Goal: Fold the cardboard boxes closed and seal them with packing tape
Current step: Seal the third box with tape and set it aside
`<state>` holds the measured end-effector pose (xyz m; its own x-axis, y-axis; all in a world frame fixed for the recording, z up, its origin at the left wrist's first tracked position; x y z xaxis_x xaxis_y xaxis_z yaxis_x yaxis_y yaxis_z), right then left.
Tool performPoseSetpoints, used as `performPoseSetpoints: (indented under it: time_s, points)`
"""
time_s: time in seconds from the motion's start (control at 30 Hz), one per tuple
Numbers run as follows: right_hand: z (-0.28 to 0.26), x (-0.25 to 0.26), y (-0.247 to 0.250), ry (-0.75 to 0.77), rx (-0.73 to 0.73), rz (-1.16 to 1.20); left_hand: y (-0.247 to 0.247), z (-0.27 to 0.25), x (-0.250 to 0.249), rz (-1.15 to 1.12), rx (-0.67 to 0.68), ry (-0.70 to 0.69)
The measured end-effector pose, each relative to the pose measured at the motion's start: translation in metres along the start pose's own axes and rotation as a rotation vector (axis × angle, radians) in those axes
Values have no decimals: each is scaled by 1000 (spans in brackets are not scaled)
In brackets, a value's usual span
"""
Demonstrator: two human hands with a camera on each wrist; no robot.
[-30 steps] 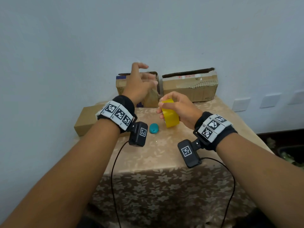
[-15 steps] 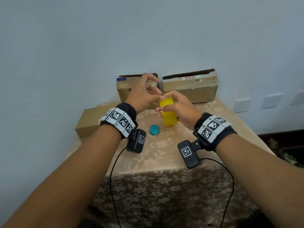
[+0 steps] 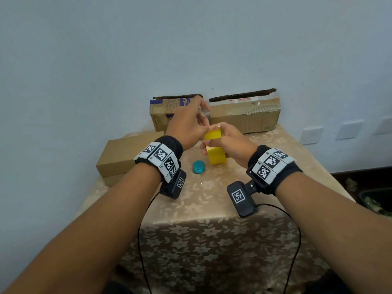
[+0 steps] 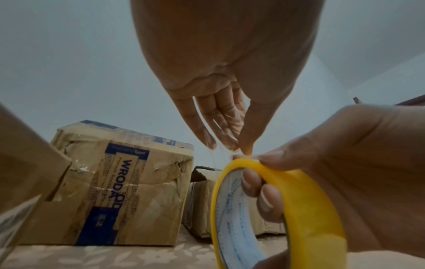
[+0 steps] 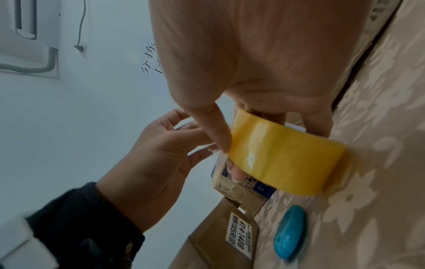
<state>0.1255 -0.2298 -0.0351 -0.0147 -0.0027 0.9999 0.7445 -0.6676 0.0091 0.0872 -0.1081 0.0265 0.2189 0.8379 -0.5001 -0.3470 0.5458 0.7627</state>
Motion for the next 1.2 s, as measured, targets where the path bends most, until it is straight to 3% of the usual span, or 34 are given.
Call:
performPoseSetpoints:
  time_s: [0.3, 0.5, 0.63, 0.83, 1.0, 1.2]
  points:
    - [14, -17, 9, -32, -157, -73, 5, 0, -16, -262, 83, 46]
    - [8, -11, 7, -81, -185, 22, 3, -7, 14, -505, 37, 425]
    - [12, -12, 9, -34, -234, -27, -1, -13, 21, -609, 105, 574]
    - [5, -1, 5, 11, -208, 129, -5, -15, 21, -591, 152, 611]
    - [6, -1, 8, -4, -237, 99, 1, -15, 21, -601, 156, 615]
    - [12, -8, 12, -58, -254, 143, 6, -15, 27, -469, 43, 647]
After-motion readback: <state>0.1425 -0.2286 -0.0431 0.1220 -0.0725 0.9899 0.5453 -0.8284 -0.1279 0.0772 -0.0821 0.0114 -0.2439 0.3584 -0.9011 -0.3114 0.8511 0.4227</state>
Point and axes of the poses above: each hand's wrist, its own z-axis towards the middle knuckle, its own y-axis out of the back of the hand, x = y × z, the point moved 5 cm from there along z, towards the middle knuckle, and after that the axes turned 8 degrees about x, right-handed, at the moved point
